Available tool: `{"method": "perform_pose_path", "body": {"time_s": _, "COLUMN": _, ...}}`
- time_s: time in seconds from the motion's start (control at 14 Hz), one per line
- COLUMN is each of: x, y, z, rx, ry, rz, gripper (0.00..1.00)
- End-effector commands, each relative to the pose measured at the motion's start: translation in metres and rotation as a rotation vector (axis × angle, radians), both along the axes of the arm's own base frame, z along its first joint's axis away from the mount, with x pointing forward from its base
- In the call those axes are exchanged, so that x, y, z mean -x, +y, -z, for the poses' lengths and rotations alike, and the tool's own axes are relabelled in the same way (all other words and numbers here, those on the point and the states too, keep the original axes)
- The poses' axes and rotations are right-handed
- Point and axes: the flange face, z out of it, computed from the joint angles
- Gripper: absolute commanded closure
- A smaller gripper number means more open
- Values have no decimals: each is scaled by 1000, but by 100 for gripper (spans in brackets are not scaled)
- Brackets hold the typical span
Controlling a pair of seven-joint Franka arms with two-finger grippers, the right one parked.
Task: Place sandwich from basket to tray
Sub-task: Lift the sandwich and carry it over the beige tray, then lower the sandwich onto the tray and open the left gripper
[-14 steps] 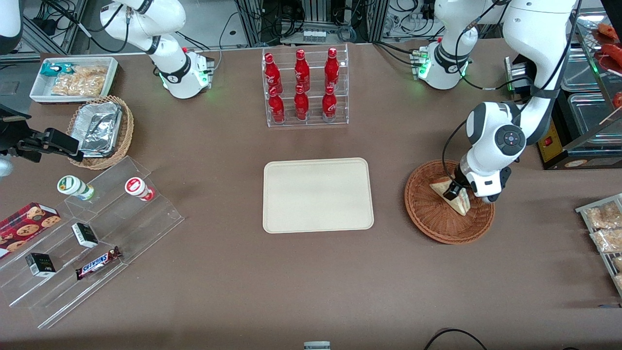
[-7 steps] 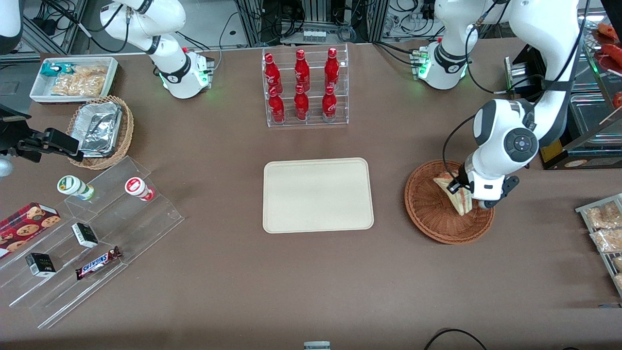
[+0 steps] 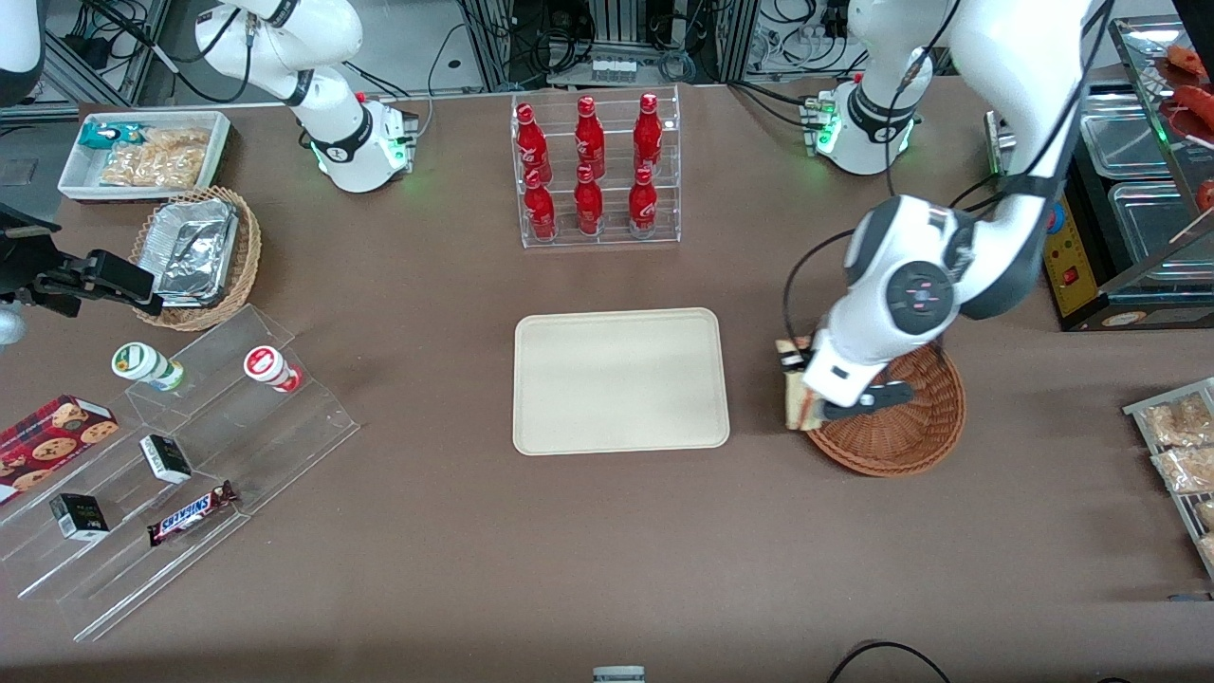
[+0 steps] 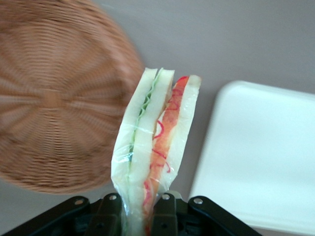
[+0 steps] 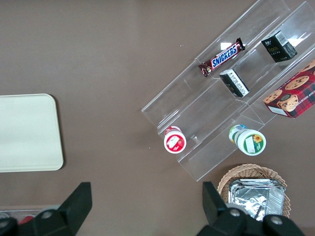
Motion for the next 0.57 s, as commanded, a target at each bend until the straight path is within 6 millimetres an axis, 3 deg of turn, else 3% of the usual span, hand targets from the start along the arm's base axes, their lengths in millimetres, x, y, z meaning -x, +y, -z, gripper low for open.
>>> {"method": "perform_pose_path", "body": {"time_s": 0.0, "x": 3, "y": -80, "z": 12, "rx": 1, "ry": 4, "rz": 56, "gripper": 91}}
{"method": "perform_pose_path", "body": {"time_s": 0.21, "x": 13, "y": -142, "z": 27, "rx": -51, "ry": -40, "rz": 30, "gripper": 91}}
{"method": "perform_pose_path", "body": {"time_s": 0.36, "x": 34, "y": -189, "z": 42, "rx": -39, "ry": -27, "rz": 55, "gripper": 91}}
{"method": "perform_pose_path", "body": {"time_s": 0.5, "x": 46, "y": -219, "z": 49, "rx": -29, "ry": -25, "rz": 28, "gripper": 91}}
